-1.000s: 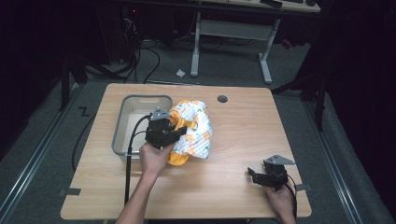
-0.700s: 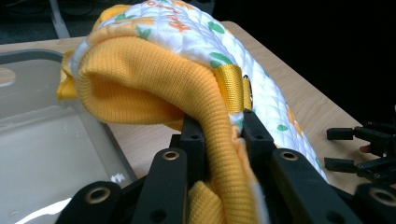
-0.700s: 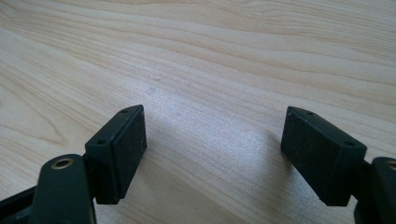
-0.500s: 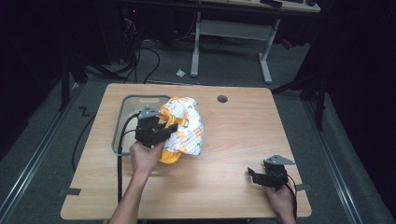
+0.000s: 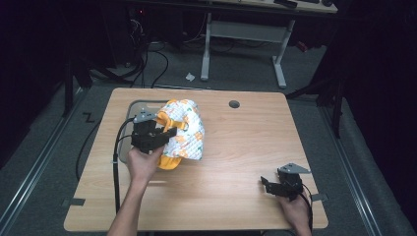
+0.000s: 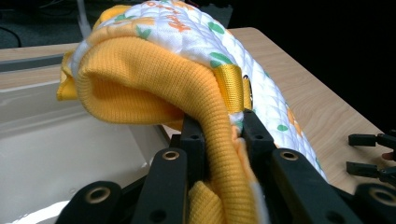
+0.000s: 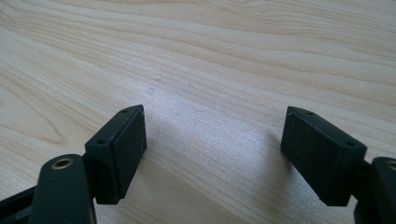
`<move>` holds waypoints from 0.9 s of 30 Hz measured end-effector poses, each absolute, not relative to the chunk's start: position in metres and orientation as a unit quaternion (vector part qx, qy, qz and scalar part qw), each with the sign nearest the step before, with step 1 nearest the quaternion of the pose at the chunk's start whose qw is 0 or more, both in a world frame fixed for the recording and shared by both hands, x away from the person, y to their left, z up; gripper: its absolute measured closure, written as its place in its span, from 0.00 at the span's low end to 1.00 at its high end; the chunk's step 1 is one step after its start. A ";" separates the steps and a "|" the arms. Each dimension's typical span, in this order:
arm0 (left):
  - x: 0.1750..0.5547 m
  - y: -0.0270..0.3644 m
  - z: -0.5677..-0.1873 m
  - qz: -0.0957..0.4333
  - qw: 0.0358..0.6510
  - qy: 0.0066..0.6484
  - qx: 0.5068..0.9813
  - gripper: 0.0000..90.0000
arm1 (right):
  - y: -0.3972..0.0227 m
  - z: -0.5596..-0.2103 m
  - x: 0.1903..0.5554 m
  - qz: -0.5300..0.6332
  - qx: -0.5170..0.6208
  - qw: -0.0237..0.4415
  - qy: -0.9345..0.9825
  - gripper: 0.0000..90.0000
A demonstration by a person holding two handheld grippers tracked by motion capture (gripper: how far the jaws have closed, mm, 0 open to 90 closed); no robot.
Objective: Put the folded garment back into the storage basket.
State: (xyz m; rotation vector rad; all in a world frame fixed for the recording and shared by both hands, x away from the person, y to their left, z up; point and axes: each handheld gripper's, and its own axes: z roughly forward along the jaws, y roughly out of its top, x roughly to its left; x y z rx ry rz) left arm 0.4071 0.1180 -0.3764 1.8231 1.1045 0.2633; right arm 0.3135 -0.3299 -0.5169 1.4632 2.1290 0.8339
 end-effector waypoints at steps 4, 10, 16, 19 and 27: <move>0.409 0.124 -0.376 0.112 0.476 0.457 0.743 0.83 | -0.330 -0.517 0.314 0.300 0.527 0.212 0.766 0.25; 0.411 0.132 -0.377 0.115 0.473 0.461 0.742 0.83 | -0.330 -0.517 0.314 0.300 0.527 0.212 0.766 0.25; 0.413 0.145 -0.376 0.125 0.468 0.470 0.737 0.83 | -0.330 -0.517 0.314 0.300 0.527 0.212 0.766 0.25; 0.414 0.149 -0.376 0.125 0.468 0.474 0.736 0.83 | -0.330 -0.517 0.314 0.300 0.527 0.212 0.766 0.25; 0.419 0.160 -0.380 0.133 0.457 0.481 0.736 0.83 | -0.330 -0.517 0.314 0.300 0.528 0.212 0.766 0.25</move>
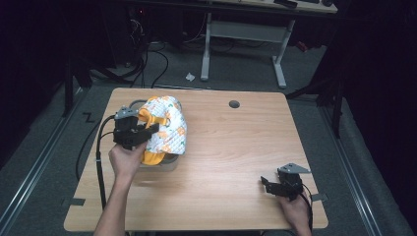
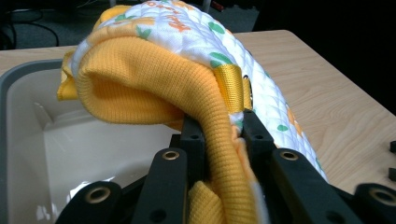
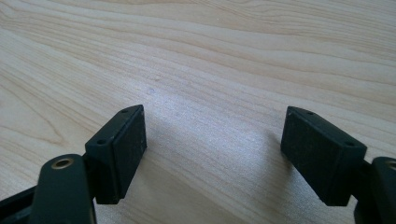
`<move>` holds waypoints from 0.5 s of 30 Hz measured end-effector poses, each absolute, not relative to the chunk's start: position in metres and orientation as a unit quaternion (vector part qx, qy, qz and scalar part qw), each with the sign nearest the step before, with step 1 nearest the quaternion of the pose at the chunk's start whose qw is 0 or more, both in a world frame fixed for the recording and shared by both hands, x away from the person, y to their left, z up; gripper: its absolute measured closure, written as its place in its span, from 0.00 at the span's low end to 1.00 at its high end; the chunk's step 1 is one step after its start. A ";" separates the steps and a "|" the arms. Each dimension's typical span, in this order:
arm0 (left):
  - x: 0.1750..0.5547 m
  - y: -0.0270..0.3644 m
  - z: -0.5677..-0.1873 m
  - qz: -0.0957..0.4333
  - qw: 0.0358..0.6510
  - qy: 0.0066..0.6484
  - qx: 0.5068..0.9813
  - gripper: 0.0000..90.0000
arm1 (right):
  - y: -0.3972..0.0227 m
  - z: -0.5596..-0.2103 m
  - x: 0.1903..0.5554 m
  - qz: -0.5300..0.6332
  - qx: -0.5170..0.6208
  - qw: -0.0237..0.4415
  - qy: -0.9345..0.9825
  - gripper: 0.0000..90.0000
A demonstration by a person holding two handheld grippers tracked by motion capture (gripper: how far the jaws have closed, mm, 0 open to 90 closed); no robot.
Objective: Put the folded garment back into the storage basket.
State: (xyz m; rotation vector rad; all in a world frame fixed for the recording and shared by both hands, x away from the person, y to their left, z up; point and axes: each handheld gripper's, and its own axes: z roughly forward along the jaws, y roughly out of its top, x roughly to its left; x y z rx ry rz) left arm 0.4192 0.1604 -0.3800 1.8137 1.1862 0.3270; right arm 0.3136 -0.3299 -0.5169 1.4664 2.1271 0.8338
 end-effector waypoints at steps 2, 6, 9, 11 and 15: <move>0.422 0.162 -0.382 0.134 0.455 0.483 0.736 0.83 | -0.330 -0.517 0.314 0.300 0.528 0.212 0.766 0.25; 0.429 0.167 -0.390 0.132 0.440 0.490 0.741 0.83 | -0.330 -0.517 0.314 0.300 0.528 0.212 0.766 0.25; 0.434 0.172 -0.397 0.117 0.443 0.499 0.736 0.83 | -0.330 -0.517 0.314 0.300 0.528 0.212 0.766 0.25; 0.437 0.174 -0.402 0.112 0.439 0.506 0.734 0.83 | -0.330 -0.517 0.314 0.300 0.528 0.212 0.766 0.25; 0.443 0.175 -0.409 0.114 0.421 0.512 0.740 0.83 | -0.330 -0.517 0.314 0.300 0.528 0.212 0.765 0.25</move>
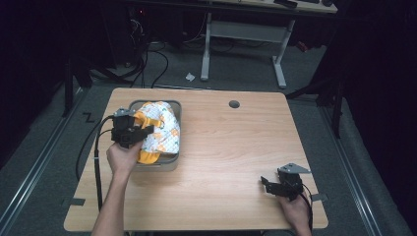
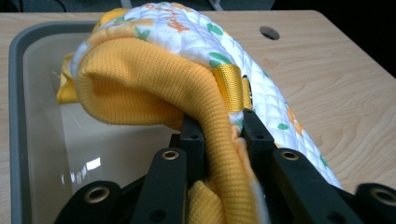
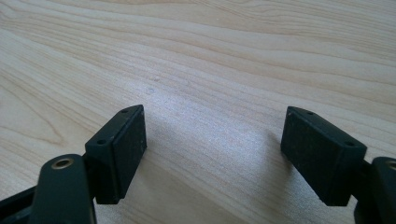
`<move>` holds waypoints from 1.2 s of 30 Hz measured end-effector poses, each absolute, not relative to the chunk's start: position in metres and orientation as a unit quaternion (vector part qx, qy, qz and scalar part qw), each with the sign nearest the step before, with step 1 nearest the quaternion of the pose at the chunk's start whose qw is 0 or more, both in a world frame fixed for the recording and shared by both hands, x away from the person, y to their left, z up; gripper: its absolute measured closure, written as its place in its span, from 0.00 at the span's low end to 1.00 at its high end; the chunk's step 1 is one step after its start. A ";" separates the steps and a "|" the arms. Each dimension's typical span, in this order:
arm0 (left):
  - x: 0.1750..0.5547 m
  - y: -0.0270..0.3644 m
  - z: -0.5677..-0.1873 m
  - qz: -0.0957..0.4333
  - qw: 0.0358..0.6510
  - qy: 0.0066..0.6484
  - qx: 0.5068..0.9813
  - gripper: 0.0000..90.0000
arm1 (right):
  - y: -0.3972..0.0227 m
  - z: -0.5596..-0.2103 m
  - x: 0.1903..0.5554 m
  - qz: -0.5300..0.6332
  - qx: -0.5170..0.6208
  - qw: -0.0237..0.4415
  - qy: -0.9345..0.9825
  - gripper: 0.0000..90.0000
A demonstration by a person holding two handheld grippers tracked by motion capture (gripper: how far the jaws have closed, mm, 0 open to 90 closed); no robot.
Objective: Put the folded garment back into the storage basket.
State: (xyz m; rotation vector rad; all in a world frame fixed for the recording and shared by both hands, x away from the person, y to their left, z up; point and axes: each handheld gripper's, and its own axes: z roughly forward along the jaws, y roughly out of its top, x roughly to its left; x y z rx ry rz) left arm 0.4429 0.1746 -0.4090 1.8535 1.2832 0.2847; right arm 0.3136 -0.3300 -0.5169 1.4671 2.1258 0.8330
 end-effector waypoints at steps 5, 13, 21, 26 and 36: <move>0.451 0.172 -0.418 0.116 0.397 0.516 0.751 0.82 | -0.330 -0.517 0.314 0.300 0.528 0.212 0.765 0.25; 0.465 0.164 -0.431 0.123 0.355 0.524 0.765 0.82 | -0.330 -0.517 0.314 0.300 0.528 0.212 0.765 0.25; 0.473 0.156 -0.445 0.139 0.306 0.531 0.778 0.79 | -0.330 -0.517 0.314 0.300 0.528 0.213 0.765 0.25; 0.478 0.153 -0.448 0.160 0.260 0.545 0.781 0.60 | -0.330 -0.517 0.314 0.300 0.528 0.213 0.765 0.25; 0.467 0.159 -0.430 0.188 0.303 0.553 0.753 0.44 | -0.330 -0.517 0.314 0.300 0.528 0.213 0.765 0.25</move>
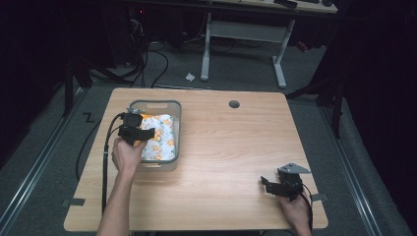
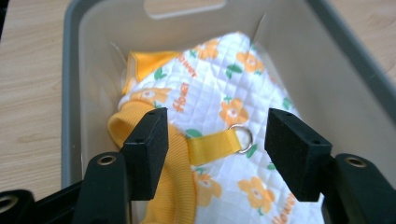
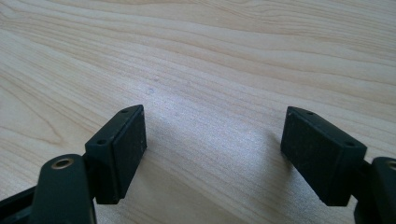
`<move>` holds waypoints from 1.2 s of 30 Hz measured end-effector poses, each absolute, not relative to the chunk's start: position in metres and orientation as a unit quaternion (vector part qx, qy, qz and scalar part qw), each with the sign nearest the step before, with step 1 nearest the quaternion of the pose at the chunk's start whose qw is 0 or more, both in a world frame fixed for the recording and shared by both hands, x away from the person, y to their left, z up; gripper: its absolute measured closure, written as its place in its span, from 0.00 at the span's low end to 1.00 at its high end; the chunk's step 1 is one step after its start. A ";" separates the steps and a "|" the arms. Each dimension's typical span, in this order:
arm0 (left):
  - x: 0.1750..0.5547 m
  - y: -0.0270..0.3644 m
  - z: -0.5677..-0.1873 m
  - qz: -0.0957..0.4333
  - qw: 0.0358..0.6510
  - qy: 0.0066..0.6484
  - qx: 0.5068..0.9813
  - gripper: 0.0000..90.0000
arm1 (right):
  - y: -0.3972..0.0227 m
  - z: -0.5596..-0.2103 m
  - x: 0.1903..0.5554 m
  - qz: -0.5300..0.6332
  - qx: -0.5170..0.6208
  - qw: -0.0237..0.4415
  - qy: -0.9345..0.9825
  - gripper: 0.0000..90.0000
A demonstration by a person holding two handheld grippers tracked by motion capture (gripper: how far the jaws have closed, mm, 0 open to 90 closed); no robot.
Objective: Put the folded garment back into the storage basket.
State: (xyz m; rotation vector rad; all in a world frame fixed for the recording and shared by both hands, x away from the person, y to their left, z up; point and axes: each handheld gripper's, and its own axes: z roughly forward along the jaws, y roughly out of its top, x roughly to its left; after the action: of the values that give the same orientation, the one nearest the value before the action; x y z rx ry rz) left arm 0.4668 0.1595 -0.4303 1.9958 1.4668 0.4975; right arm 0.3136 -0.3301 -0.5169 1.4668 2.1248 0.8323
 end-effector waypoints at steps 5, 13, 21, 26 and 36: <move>0.454 0.155 -0.420 0.187 0.340 0.538 0.748 0.42 | -0.330 -0.517 0.314 0.300 0.528 0.213 0.765 0.25; 0.435 0.147 -0.404 0.189 0.384 0.514 0.743 0.41 | -0.330 -0.517 0.314 0.300 0.528 0.212 0.765 0.25; 0.416 0.137 -0.393 0.193 0.411 0.490 0.744 0.40 | -0.330 -0.517 0.314 0.300 0.528 0.213 0.765 0.25; 0.404 0.130 -0.389 0.190 0.429 0.476 0.744 0.40 | -0.330 -0.517 0.314 0.300 0.528 0.213 0.765 0.25; 0.388 0.122 -0.383 0.189 0.448 0.459 0.744 0.39 | -0.330 -0.517 0.314 0.300 0.529 0.213 0.765 0.25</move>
State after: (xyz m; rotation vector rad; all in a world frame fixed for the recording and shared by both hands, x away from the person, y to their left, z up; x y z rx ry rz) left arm 0.3877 0.1218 -0.3832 1.8407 1.1359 0.4689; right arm 0.3136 -0.3300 -0.5169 1.4676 2.1247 0.8327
